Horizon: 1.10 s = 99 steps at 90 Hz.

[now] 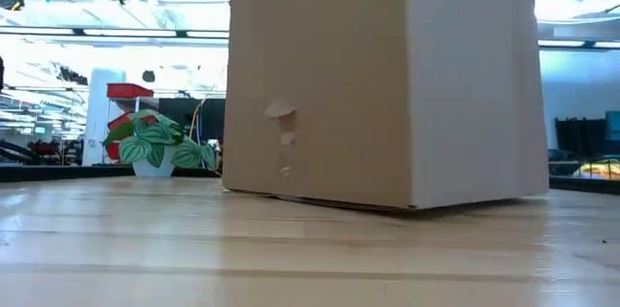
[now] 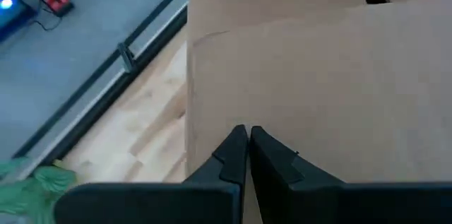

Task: Wrap mug
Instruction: Close the box

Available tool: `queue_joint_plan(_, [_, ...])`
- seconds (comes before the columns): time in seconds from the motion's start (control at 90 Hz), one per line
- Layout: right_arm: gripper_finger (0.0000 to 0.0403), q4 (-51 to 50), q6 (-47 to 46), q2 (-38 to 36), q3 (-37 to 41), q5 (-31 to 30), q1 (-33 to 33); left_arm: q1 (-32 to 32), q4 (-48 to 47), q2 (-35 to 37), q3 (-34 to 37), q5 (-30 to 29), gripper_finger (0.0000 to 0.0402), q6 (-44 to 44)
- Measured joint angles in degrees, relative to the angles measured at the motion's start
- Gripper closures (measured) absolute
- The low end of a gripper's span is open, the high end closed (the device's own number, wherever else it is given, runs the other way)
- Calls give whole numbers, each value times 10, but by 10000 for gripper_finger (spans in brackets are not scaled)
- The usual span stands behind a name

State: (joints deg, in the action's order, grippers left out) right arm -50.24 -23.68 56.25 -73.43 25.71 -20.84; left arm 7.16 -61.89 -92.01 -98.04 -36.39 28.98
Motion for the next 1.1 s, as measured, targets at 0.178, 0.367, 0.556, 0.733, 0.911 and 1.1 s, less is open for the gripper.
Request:
queue_joint_plan(0.178, [403, 32, 40, 43, 0, -3, 57, -19, 51, 0, 2, 28, 402, -81])
queue_joint_plan(0.367, [403, 42, 56, 87, 0, -4, 100, -43, 156, 2, 60, 47, 402, -123])
queue_joint_plan(0.556, [403, 40, 64, 110, 0, -59, 144, -59, 265, 4, 121, 58, 402, -142])
queue_joint_plan(0.733, [403, 81, 109, 109, 21, -95, 179, -79, 282, 3, 124, 86, 402, -184])
queue_joint_plan(0.911, [403, 209, 133, 68, 115, -93, 173, -103, 300, 2, 125, 129, 402, -201])
queue_joint_plan(1.1, [403, 321, 144, 45, 183, -94, 151, -114, 307, 2, 125, 156, 402, -223])
